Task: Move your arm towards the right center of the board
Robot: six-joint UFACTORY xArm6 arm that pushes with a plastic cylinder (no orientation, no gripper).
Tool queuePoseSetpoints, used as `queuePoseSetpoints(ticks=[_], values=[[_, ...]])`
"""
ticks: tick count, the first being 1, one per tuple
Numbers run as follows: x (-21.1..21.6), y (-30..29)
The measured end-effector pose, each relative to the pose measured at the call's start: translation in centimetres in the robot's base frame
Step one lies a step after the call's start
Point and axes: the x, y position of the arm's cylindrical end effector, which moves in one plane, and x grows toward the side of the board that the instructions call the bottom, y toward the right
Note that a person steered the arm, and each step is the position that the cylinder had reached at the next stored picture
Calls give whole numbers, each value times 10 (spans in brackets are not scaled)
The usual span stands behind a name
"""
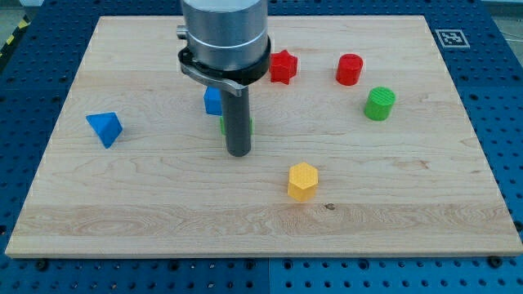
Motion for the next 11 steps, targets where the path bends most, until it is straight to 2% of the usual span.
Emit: queuePoseSetpoints(ticks=[2, 5, 7, 8, 11], values=[[17, 5], [18, 113], [-3, 196], [-16, 217], [-20, 255]])
